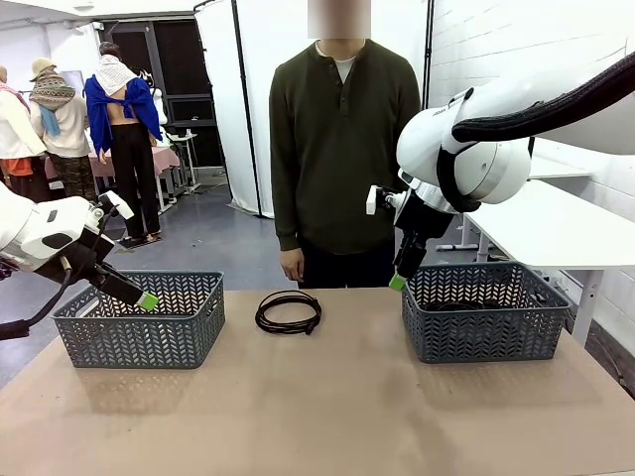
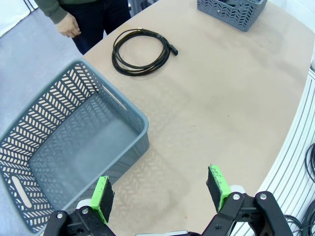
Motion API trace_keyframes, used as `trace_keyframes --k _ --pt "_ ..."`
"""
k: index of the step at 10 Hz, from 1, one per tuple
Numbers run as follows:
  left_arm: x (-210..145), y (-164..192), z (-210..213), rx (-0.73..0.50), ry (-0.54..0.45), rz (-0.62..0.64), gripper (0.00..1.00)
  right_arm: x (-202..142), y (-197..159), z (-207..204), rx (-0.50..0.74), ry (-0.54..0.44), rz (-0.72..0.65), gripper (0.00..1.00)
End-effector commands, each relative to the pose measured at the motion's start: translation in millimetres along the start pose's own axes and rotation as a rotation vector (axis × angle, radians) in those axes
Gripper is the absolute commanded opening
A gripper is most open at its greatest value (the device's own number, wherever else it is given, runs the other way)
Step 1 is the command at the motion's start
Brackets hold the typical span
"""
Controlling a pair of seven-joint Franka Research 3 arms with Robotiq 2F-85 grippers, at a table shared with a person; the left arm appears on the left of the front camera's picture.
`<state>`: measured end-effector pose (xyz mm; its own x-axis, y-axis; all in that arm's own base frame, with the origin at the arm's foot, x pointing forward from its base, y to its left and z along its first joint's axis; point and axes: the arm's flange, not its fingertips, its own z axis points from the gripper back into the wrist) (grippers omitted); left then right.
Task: Organize the cables according to human instructions.
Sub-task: Pick up a bundle of cables and place it in the basket indicated by the human.
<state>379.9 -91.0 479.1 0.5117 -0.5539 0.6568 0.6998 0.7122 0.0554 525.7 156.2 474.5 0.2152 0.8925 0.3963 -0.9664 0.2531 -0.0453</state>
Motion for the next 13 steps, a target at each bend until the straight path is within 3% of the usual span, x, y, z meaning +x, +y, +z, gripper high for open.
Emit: trace_keyframes --k 1,13 --pt "-0.6 1.4 -0.6 -0.008 -0.004 0.018 1.0 0.3 -0.8 -0.1 -0.015 -0.003 0.002 1.0" --pt "-0.6 1.4 -0.6 -0.008 -0.004 0.018 1.0 0.3 -0.8 -0.1 -0.015 -0.003 0.002 1.0"
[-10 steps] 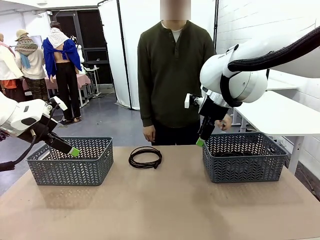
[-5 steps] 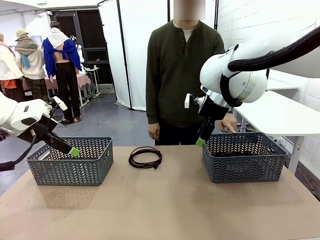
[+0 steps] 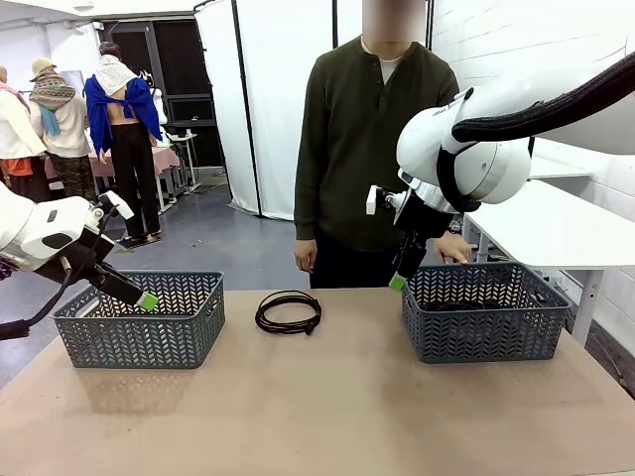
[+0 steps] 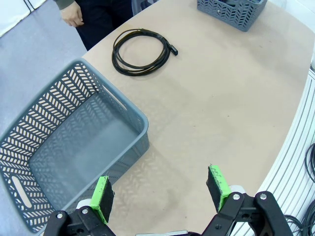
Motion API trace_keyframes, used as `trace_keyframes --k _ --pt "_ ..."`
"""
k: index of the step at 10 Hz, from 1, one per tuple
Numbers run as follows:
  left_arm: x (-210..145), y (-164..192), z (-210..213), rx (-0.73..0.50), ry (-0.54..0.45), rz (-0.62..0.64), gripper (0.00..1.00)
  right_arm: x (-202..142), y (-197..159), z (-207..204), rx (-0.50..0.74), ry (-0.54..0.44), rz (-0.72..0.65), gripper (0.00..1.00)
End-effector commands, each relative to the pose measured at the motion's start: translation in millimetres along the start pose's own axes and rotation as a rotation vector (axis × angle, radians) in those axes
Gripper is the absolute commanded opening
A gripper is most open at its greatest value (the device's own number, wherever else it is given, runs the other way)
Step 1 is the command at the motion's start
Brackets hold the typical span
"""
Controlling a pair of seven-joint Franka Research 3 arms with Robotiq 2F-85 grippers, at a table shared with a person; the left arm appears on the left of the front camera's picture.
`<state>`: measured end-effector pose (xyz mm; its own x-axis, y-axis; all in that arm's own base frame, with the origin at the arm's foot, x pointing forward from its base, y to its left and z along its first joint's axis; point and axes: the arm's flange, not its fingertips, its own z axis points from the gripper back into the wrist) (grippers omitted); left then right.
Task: Organize the cables according to human instructions.
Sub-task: Pick up a bundle of cables and place it in the basket indicated by the human.
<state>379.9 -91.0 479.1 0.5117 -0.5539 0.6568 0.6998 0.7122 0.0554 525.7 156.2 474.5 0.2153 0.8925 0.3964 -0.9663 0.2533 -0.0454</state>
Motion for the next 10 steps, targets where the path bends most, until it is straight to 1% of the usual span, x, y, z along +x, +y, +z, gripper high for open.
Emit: trace_keyframes --k 1,5,8,10 --pt "-0.6 1.4 -0.6 -0.008 -0.004 0.018 1.0 0.3 -0.8 -0.1 -0.014 -0.003 0.002 1.0" --pt "-0.6 1.4 -0.6 -0.008 -0.004 0.018 1.0 0.0 0.0 0.0 0.0 0.0 0.0 1.0" --pt "-0.6 1.4 -0.6 -0.008 -0.004 0.018 1.0 35.9 7.5 -3.9 0.002 0.066 -0.079 1.0" --pt "-0.6 1.4 -0.6 -0.008 -0.004 0.018 1.0 71.3 4.2 -6.4 0.029 0.117 -0.196 1.0"
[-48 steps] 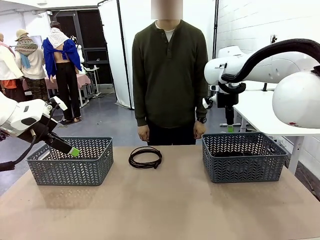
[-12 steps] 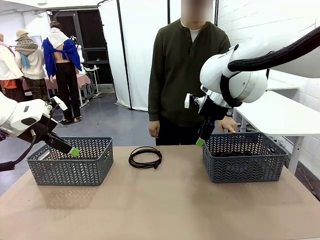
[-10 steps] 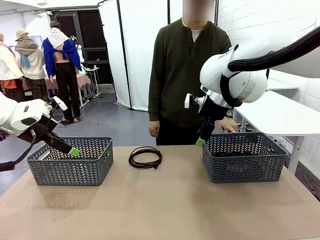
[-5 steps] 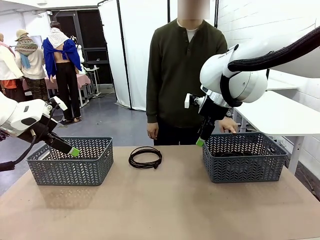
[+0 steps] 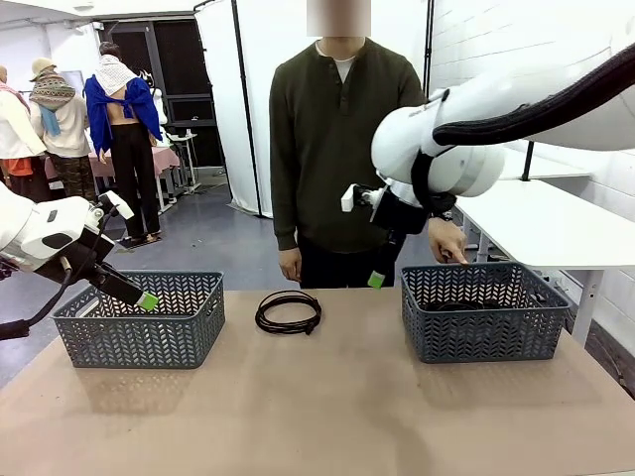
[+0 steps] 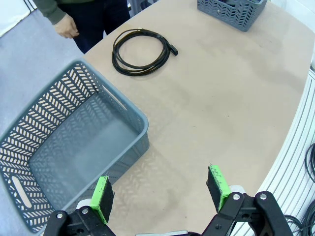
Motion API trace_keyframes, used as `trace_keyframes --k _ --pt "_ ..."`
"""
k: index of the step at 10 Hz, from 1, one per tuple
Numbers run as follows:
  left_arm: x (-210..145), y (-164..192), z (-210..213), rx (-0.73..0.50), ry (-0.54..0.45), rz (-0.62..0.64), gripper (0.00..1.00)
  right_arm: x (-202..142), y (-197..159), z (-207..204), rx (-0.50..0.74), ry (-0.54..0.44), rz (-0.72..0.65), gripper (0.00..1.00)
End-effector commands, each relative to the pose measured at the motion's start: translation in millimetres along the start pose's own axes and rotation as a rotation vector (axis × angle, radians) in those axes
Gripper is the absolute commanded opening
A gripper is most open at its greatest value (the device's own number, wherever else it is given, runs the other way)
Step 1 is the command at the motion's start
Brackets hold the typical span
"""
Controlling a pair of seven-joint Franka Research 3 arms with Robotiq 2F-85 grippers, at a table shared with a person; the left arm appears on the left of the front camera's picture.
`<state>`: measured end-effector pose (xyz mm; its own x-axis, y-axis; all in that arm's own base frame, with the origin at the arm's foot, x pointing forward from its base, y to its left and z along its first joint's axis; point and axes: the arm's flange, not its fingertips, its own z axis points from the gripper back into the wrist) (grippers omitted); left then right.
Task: Organize the cables according to human instructions.
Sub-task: Pick up a bundle of cables and place it in the basket indicated by the human.
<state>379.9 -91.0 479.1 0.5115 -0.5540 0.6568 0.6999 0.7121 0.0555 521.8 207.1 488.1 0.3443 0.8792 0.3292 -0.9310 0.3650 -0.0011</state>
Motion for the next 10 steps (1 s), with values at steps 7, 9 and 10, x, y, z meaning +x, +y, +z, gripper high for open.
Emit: trace_keyframes --k 7,9,10 --pt "-0.6 1.5 -0.6 -0.008 -0.004 0.018 1.0 105.3 -32.3 -38.9 -0.045 0.156 -0.449 1.0" --pt "-0.6 1.5 -0.6 -0.008 -0.004 0.018 1.0 116.2 -38.7 -51.3 -0.055 0.176 -0.485 1.0" --pt "-0.6 1.5 -0.6 -0.008 -0.004 0.018 1.0 115.9 -39.4 -54.3 -0.073 0.184 -0.495 1.0"
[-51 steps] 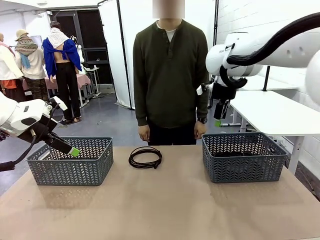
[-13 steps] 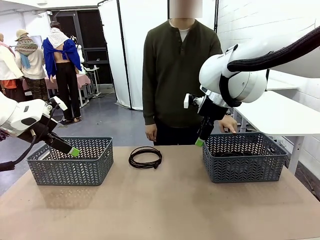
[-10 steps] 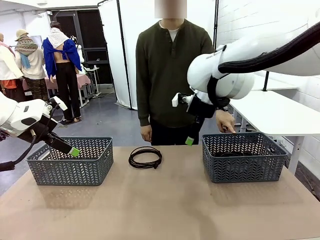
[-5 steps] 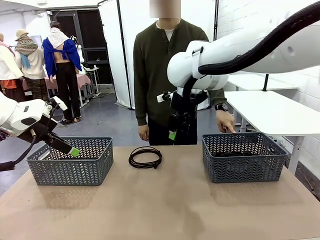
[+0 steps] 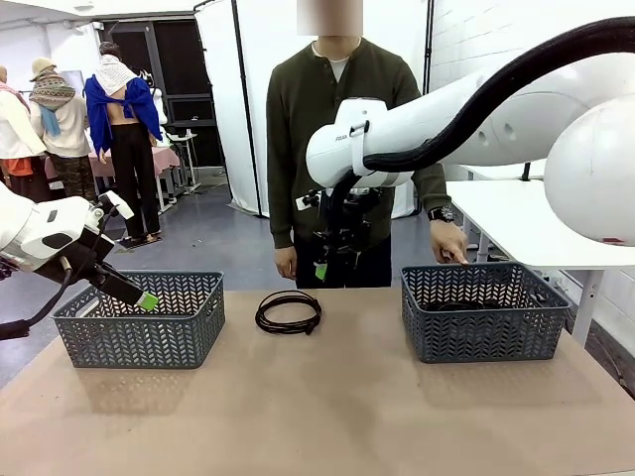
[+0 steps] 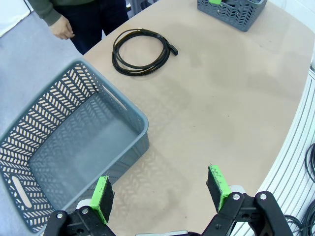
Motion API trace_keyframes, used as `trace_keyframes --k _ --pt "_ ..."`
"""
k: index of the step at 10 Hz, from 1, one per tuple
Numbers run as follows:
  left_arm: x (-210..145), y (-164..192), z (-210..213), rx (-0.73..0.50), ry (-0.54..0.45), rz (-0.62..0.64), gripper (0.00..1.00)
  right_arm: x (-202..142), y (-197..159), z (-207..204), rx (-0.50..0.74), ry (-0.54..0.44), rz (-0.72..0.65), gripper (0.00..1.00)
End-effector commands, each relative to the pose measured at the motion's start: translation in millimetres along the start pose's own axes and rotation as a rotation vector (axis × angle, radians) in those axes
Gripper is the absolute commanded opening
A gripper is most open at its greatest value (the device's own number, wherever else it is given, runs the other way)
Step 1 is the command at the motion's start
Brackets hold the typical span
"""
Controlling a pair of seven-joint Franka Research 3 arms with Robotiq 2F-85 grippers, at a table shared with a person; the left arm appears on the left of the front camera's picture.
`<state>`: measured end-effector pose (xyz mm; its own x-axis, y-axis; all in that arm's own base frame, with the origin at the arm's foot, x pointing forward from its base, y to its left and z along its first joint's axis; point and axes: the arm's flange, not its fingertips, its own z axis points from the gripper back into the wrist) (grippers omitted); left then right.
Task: Organize the cables according to human instructions.
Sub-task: Pick up a bundle of cables and place it in the basket indicated by the human.
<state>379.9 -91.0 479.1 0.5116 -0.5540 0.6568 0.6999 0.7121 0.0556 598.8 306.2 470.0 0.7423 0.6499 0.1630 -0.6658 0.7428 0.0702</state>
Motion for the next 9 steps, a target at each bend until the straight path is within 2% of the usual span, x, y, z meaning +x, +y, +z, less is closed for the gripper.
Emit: trace_keyframes --k 1,9 --pt "-0.6 1.5 -0.6 -0.008 -0.004 0.018 1.0 -5.8 0.1 4.0 0.005 -0.007 0.013 1.0" --pt "-0.6 1.5 -0.6 -0.008 -0.004 0.018 1.0 -5.8 0.1 4.0 0.005 -0.007 0.013 1.0"
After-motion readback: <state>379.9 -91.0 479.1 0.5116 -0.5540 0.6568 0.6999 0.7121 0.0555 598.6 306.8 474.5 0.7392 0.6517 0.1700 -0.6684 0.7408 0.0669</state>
